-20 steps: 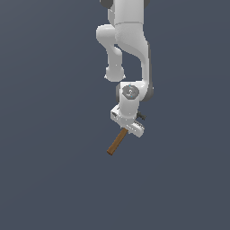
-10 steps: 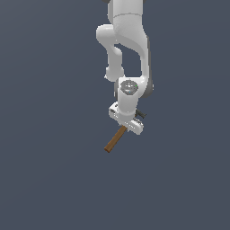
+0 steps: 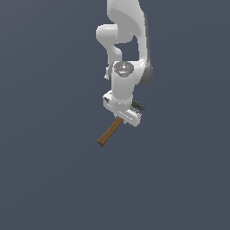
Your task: Pick up the object and move it to a goal position.
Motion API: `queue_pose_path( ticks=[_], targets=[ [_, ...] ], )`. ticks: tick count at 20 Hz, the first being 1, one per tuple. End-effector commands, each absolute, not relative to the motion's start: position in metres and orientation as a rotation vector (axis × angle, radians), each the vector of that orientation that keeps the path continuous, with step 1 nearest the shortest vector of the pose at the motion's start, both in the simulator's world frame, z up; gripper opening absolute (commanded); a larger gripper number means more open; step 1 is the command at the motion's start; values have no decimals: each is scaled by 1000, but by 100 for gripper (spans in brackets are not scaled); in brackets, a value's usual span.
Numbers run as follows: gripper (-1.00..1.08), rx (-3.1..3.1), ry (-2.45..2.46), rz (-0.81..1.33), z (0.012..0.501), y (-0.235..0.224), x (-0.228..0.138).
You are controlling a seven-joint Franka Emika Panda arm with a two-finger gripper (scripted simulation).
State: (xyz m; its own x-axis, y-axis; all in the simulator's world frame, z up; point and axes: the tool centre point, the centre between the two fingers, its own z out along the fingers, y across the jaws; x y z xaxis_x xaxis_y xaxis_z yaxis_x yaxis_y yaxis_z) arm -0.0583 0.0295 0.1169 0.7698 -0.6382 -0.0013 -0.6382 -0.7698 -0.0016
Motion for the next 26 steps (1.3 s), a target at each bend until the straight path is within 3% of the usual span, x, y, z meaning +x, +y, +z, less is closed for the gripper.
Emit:
queue_pose_path(
  ticks=[1, 18, 26],
  targets=[
    [-100, -2952, 1066, -4, 145, 21, -58],
    [-100, -2952, 1070, -1, 328, -38, -57],
    [-100, -2953, 1070, -1, 391, -58, -53]
  ],
)
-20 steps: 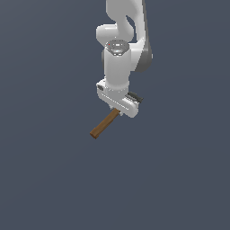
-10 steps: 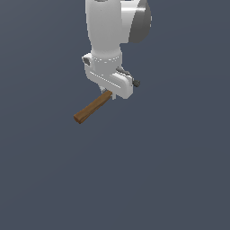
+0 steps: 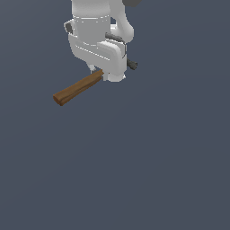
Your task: Pick up the object and move it to a goal position.
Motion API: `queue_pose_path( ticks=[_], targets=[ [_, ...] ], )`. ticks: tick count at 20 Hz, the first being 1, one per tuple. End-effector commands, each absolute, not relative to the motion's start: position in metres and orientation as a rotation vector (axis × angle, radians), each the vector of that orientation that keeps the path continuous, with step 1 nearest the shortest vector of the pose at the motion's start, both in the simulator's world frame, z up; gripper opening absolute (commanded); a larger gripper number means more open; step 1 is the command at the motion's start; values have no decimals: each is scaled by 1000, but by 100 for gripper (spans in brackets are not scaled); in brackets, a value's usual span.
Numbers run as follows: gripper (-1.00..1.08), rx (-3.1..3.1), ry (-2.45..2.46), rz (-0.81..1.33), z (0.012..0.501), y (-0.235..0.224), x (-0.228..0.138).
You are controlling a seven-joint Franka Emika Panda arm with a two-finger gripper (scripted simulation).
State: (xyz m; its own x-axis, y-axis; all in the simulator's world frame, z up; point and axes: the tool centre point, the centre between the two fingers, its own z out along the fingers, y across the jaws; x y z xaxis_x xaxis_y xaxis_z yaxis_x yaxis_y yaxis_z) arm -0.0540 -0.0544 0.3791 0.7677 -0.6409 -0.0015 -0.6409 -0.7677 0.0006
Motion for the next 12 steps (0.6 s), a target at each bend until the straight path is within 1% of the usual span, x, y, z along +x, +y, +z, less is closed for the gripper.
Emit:
queue_pose_path(
  ticks=[1, 6, 12],
  targets=[
    [-100, 2954, -1070, 1, 396, -59, -53],
    [-100, 2954, -1070, 0, 416, -65, -51],
    [-100, 2954, -1069, 0, 423, -67, -50]
  ],
)
